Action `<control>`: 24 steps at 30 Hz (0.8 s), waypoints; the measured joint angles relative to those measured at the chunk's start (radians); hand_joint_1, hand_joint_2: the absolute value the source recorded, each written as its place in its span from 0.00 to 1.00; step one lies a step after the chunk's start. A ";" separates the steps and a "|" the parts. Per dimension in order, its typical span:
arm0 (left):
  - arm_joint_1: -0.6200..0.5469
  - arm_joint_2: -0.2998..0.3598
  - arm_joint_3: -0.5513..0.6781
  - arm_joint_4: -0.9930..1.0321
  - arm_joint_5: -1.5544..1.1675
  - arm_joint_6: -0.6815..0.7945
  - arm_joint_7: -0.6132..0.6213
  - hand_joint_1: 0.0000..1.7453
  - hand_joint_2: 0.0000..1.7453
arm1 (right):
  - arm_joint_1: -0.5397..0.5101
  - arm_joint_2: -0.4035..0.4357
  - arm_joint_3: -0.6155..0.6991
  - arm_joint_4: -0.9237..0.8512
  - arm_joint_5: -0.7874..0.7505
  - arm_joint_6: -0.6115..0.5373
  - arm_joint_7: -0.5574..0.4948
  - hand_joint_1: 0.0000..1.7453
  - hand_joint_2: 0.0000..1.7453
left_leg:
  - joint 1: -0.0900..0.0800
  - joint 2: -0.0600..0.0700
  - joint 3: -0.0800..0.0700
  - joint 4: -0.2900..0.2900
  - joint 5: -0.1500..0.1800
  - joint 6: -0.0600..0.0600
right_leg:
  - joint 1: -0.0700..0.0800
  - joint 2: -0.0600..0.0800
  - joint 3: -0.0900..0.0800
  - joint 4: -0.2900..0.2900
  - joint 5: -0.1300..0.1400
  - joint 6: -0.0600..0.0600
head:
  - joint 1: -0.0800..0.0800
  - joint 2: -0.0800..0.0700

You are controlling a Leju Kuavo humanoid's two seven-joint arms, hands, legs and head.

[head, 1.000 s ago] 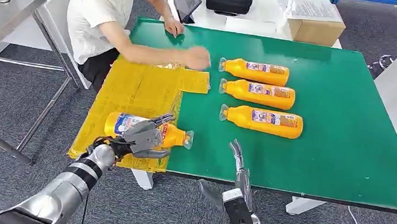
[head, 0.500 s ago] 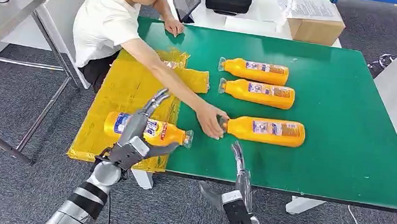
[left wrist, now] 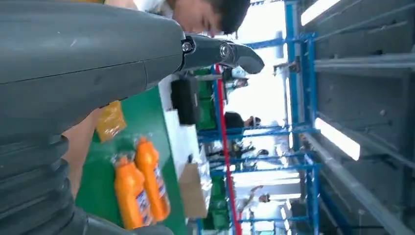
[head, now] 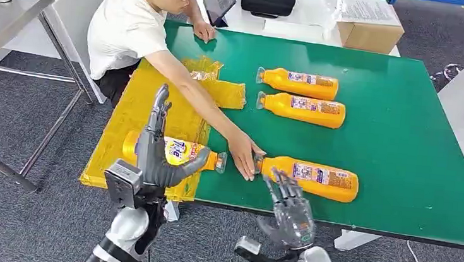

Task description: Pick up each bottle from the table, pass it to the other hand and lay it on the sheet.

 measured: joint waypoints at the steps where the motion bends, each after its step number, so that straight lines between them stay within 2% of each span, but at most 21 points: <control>1: 0.000 0.000 -0.018 0.006 0.008 -0.006 0.003 0.00 1.00 | -0.010 -0.015 -0.033 0.003 0.031 0.000 0.021 0.00 1.00 | -0.001 0.000 0.000 0.000 0.000 0.000 | -0.001 0.000 0.000 0.000 0.000 0.000 | 0.000 0.000; 8: 0.000 -0.006 -0.079 0.028 0.016 -0.019 0.015 0.00 1.00 | -0.045 -0.072 -0.135 0.021 0.102 -0.002 0.082 0.00 1.00 | -0.001 0.001 0.000 0.000 0.000 0.000 | -0.001 0.000 0.000 0.000 0.001 0.001 | 0.000 0.000; 18: -0.016 -0.017 -0.106 0.045 0.021 -0.025 0.023 0.00 1.00 | -0.105 -0.136 -0.108 0.055 0.146 -0.002 0.221 0.00 1.00 | -0.001 0.001 0.000 0.000 0.000 0.000 | -0.001 0.000 0.000 0.000 0.001 0.001 | 0.000 0.000; 24: -0.021 -0.019 -0.109 0.049 0.018 -0.022 0.023 0.00 1.00 | -0.170 -0.168 -0.092 0.132 0.104 -0.002 0.283 0.00 1.00 | -0.001 0.001 0.000 0.000 0.000 0.000 | -0.001 0.000 0.000 0.000 0.001 0.001 | 0.000 0.000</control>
